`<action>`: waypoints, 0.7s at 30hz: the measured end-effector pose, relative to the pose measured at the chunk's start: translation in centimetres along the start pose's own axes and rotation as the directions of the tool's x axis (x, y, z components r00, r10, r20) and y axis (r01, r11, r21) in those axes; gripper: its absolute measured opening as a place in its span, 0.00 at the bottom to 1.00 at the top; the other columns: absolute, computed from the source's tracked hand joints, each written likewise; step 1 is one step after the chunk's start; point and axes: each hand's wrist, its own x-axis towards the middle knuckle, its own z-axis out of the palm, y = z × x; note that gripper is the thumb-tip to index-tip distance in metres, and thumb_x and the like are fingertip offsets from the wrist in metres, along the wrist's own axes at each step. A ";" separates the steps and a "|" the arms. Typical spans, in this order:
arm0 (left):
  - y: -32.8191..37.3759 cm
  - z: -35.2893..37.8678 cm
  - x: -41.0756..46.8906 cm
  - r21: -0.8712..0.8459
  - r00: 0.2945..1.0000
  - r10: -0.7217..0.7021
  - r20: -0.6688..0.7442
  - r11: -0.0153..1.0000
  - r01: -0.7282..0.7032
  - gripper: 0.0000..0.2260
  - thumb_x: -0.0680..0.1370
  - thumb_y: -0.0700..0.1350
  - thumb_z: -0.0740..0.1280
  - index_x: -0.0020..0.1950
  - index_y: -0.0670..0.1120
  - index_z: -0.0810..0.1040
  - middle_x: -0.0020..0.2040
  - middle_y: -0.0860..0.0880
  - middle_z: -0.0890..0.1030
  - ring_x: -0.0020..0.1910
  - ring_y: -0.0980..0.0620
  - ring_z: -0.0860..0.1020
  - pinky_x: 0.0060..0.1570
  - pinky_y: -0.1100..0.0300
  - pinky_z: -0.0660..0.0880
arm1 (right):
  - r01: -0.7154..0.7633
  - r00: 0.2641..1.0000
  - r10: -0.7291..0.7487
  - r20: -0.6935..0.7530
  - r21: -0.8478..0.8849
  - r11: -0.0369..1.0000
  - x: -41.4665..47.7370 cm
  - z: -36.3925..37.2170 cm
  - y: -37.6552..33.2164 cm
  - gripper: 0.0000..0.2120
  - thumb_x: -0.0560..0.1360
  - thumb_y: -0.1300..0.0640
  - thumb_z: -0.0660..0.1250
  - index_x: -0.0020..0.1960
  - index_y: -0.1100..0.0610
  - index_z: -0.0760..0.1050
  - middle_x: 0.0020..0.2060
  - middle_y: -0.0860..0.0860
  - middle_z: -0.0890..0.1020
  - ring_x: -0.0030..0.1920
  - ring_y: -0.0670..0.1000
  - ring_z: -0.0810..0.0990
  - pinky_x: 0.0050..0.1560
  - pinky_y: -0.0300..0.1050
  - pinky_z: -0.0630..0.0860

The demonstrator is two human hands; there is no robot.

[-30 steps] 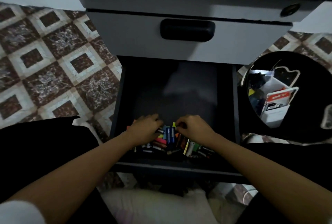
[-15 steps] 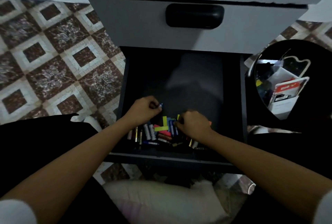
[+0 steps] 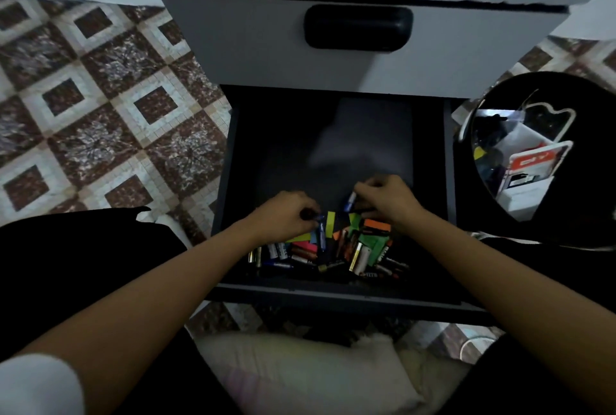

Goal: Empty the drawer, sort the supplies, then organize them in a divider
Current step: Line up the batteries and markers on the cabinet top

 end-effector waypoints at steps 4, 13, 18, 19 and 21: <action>0.6 0.8 0.2 0.213 0.979 0.155 0.134 0.960 -0.181 0.13 0.78 0.45 0.64 0.60 0.45 0.78 0.58 0.47 0.75 0.57 0.49 0.75 0.55 0.55 0.71 | -0.036 0.999 0.031 0.035 0.145 0.989 -0.7 -1.8 -0.2 0.05 0.78 0.58 0.62 0.49 0.59 0.70 0.34 0.52 0.78 0.28 0.44 0.79 0.26 0.36 0.74; 1.5 1.6 0.5 0.624 0.933 0.230 0.278 0.695 -0.358 0.16 0.80 0.46 0.59 0.67 0.50 0.72 0.63 0.48 0.70 0.62 0.46 0.69 0.58 0.53 0.67 | 0.055 0.986 -0.052 0.157 -0.014 0.998 -1.3 -2.3 0.5 0.06 0.76 0.59 0.66 0.40 0.55 0.74 0.34 0.51 0.76 0.35 0.48 0.75 0.36 0.41 0.74; 1.3 2.0 0.1 0.692 0.942 0.213 0.258 0.640 -0.335 0.16 0.80 0.43 0.59 0.67 0.51 0.71 0.64 0.49 0.71 0.62 0.47 0.69 0.59 0.53 0.65 | 0.274 0.943 -0.212 0.257 -0.233 0.933 -1.8 -1.8 0.7 0.05 0.73 0.60 0.69 0.49 0.59 0.81 0.41 0.51 0.81 0.43 0.48 0.78 0.49 0.43 0.73; 1.3 2.0 0.1 0.713 0.944 0.217 0.247 0.619 -0.329 0.15 0.80 0.43 0.59 0.66 0.50 0.71 0.64 0.49 0.71 0.62 0.47 0.69 0.59 0.53 0.64 | 0.339 0.924 -0.248 0.290 -0.326 0.883 -1.9 -1.7 0.7 0.07 0.73 0.59 0.69 0.51 0.58 0.81 0.44 0.51 0.82 0.45 0.47 0.78 0.49 0.41 0.72; 1.1 1.9 0.0 0.738 0.950 0.213 0.227 0.599 -0.310 0.15 0.79 0.43 0.59 0.65 0.49 0.72 0.64 0.49 0.72 0.63 0.47 0.69 0.59 0.53 0.64 | 0.484 0.869 -0.315 0.383 -0.522 0.702 -1.9 -1.5 0.8 0.11 0.74 0.57 0.68 0.55 0.58 0.80 0.48 0.51 0.80 0.48 0.46 0.76 0.47 0.36 0.68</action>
